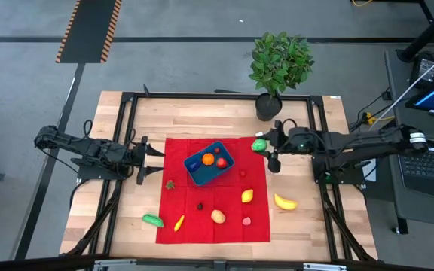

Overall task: Pick and placing Produce into tupperware
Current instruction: Put the pear into the blue bin

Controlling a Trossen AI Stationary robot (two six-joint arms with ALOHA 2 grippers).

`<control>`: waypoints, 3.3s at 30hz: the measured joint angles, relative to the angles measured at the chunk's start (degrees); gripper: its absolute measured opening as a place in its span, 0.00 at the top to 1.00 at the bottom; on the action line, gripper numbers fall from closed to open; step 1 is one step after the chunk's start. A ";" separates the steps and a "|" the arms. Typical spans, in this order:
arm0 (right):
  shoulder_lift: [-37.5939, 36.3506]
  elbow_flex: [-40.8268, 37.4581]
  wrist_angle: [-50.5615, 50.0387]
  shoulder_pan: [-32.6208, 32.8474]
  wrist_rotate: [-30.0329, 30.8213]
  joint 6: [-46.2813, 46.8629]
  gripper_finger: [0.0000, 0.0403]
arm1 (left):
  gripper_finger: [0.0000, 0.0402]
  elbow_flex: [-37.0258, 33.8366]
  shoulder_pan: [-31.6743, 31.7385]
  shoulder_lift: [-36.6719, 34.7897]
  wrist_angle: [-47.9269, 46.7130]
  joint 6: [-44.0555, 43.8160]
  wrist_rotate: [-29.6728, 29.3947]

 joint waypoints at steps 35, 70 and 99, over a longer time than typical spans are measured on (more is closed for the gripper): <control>-2.81 -15.42 29.43 -0.98 1.95 0.17 0.42 | 0.37 0.00 0.00 -0.01 -0.03 0.00 0.00; -2.65 -15.38 32.09 -0.98 -4.62 -1.47 0.42 | 0.37 0.00 -0.01 0.00 -0.02 0.00 0.00; 29.96 16.86 15.38 -7.42 -19.57 -7.32 0.42 | 0.37 0.00 0.01 0.01 -0.10 1.43 -0.02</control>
